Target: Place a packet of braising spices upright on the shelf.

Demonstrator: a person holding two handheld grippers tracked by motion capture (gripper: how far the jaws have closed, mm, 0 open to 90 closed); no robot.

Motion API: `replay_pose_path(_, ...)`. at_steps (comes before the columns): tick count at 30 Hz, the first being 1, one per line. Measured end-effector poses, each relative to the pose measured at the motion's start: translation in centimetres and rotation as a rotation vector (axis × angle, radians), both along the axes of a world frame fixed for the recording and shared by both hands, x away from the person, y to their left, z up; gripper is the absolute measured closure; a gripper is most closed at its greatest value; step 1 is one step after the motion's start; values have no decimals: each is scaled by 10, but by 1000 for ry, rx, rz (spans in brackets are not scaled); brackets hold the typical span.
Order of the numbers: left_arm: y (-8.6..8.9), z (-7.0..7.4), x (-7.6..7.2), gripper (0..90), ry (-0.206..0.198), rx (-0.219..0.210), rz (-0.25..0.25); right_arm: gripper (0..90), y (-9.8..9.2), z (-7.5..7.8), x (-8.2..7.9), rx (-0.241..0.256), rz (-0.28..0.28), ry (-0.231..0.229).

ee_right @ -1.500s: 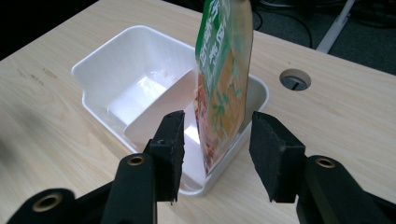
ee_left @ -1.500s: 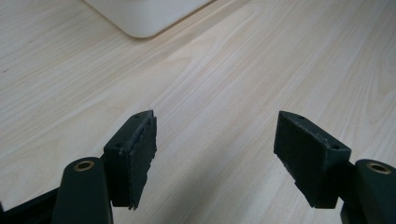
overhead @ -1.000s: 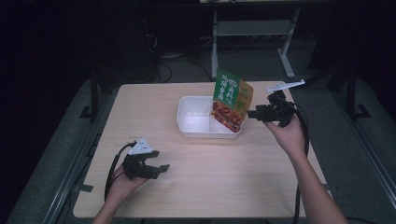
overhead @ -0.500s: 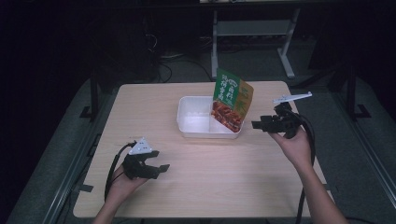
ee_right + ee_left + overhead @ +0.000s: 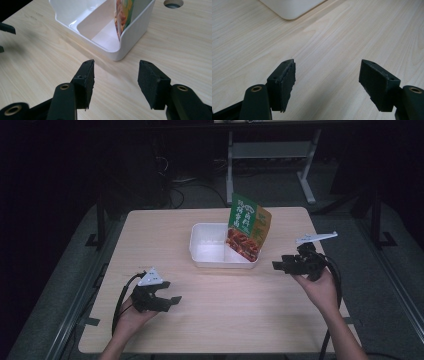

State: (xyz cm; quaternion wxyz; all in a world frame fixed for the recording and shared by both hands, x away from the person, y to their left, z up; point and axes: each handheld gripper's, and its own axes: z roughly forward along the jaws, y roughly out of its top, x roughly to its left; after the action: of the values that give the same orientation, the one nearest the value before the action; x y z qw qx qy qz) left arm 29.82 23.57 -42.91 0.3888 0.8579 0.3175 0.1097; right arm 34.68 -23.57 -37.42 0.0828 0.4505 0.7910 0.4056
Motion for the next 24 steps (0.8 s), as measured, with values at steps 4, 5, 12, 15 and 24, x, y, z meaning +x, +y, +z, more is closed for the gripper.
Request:
replay_pose_path(4,0,-1,0,288,2,2,0,453,-1,-7,-7,-11,5,7)
replay_pose_path(5,0,-1,0,288,2,1,0,453,-2,-9,-9,-12,5,6)
replay_pose_path(12,0,-1,0,286,2,1,2,441,-5,-19,-19,5,7,17)
replay_pose_path(15,0,-1,0,286,-1,1,3,438,-6,-24,-22,10,9,22)
replay_pose_path(24,-1,-1,-1,286,-6,11,1,432,-11,-38,-34,23,6,37)
